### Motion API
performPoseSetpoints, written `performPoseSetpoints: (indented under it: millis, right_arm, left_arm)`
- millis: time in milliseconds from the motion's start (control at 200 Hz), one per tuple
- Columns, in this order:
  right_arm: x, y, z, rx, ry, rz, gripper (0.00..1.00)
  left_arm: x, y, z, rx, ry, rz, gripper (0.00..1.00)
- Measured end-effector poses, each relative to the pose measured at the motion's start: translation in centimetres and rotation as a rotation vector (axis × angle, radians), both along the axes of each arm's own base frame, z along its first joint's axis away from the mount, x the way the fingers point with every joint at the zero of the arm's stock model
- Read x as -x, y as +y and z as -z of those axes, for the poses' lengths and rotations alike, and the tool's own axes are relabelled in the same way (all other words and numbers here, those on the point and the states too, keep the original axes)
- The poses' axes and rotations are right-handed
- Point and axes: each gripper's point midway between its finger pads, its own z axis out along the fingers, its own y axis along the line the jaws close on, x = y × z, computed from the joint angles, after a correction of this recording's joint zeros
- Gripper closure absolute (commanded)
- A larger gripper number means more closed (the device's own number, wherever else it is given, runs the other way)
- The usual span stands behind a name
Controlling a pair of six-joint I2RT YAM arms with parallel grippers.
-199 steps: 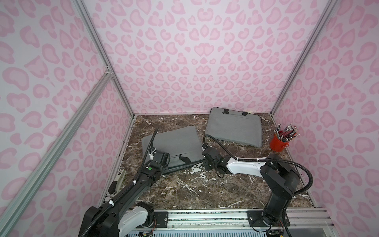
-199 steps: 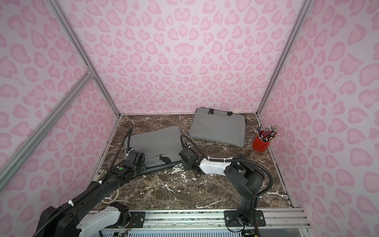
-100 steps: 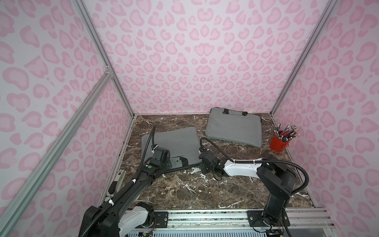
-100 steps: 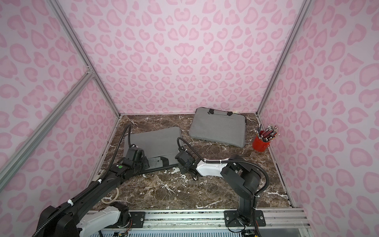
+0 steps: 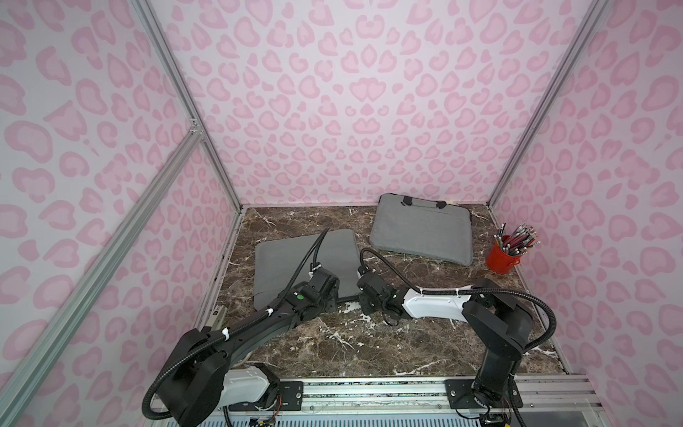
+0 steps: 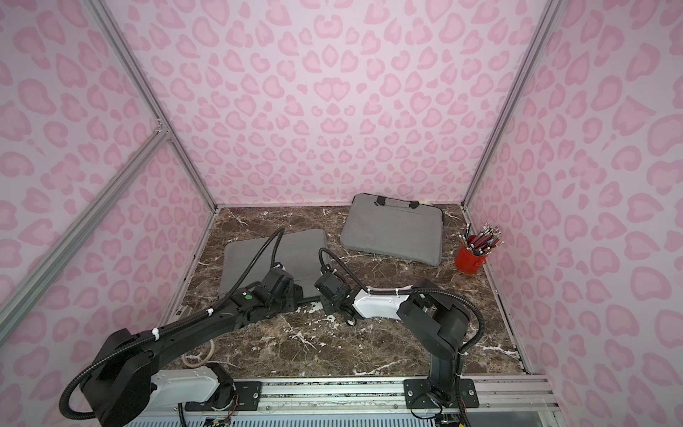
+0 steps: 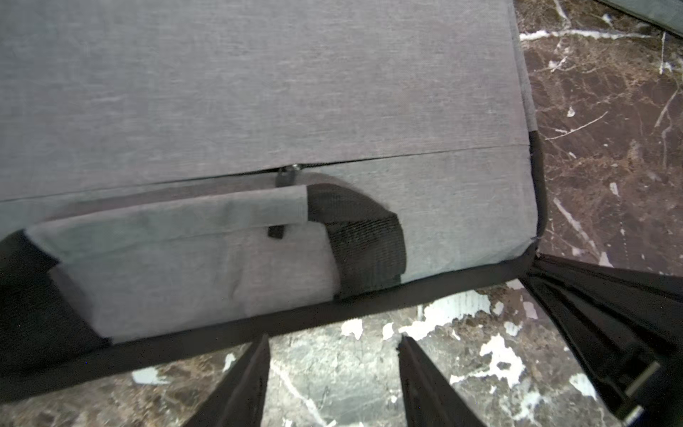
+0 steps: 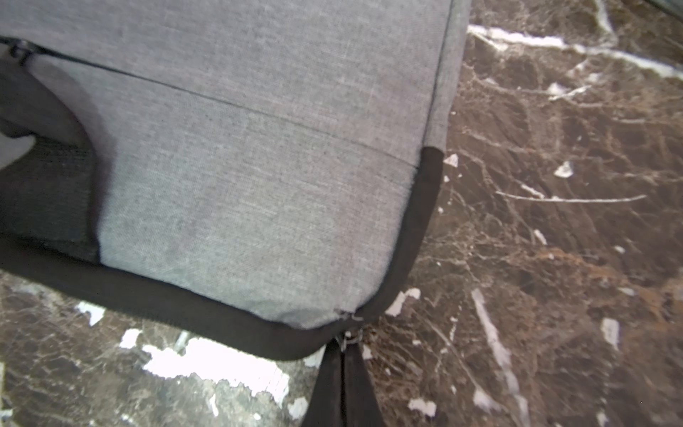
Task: Open the zippered laptop bag and take out the laptop
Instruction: Adjust the zippered laptop bag at the center of the board.
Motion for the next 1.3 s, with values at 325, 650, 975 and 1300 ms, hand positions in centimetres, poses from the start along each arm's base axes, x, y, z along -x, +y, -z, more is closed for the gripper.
performPoseSetpoints:
  millis: [325,650,975,1300]
  right_arm:
    - [0.5,0.4,0.0,-0.017,0.016,-0.006,1.0]
    - [0.6,0.5,-0.1,-0.024,0.018,-0.01,1.0]
    - [-0.4,-1.1,-0.8,-0.042,0.001,0.003,1.0]
    - [-1.5,-2.1,-1.6,-0.07,-0.029,-0.035,1.0]
  left_arm:
    - [-1.8,-2.1,1.7,-0.083,-0.003,0.021,0.35]
    - [-2.3,-1.1,3.6,-0.175,0.013,-0.032,0.74]
    - [-2.4,-1.0,3.3,-0.178,0.001,-0.041,1.0]
    - [-2.6,-1.5,1.4,-0.124,-0.074,0.006,1.0]
